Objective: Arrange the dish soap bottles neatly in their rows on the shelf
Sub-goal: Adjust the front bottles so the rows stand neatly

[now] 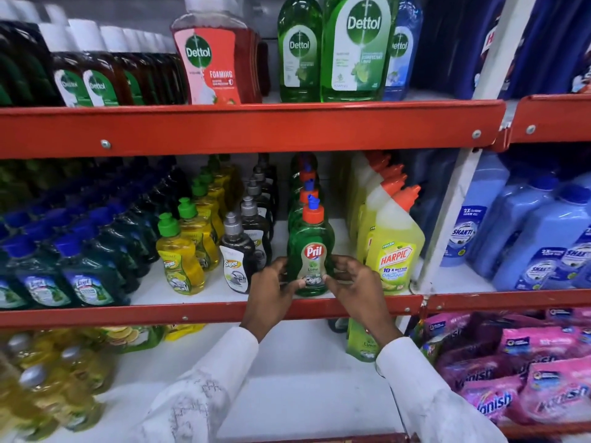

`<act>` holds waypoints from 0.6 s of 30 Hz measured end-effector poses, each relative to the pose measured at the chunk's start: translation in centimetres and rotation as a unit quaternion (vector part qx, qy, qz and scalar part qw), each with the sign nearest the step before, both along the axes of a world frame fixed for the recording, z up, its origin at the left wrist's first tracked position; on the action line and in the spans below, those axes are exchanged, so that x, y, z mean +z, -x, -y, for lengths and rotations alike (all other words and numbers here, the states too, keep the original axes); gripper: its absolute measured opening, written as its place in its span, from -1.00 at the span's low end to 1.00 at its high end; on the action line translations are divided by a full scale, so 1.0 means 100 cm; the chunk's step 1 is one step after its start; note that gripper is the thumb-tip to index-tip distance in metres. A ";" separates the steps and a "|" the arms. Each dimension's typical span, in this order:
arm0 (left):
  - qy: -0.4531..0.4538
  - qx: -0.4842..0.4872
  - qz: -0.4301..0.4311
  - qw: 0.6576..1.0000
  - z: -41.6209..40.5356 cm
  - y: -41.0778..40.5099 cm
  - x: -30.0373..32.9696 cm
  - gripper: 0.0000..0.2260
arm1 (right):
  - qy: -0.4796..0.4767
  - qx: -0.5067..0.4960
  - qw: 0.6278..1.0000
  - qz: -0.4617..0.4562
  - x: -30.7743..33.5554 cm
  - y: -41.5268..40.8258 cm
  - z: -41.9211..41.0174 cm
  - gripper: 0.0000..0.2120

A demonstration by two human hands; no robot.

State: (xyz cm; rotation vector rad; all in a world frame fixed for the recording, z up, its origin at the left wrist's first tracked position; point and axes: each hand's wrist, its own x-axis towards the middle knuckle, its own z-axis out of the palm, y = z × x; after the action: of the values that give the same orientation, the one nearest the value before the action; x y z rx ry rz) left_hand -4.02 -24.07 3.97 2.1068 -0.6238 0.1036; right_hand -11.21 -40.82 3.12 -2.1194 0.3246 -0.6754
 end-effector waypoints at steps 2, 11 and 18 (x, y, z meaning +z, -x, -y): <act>0.004 -0.003 -0.002 1.000 0.000 0.000 0.000 -0.61 | -0.011 -0.004 1.000 0.006 0.001 0.001 -0.001 -0.62; 0.164 0.097 0.125 0.974 -0.049 0.024 -0.004 -0.82 | -0.056 -0.126 0.961 0.241 0.006 0.029 -0.049 -0.80; 0.121 0.128 0.109 0.978 -0.088 -0.014 -0.015 -0.67 | 0.035 0.010 0.988 0.148 0.005 -0.015 -0.122 -0.70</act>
State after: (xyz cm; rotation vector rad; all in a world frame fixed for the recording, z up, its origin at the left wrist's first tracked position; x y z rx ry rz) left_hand -2.65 -15.26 2.51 1.9407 -0.4387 0.5356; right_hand -9.69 -28.59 3.63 -2.0472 0.1168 -0.9872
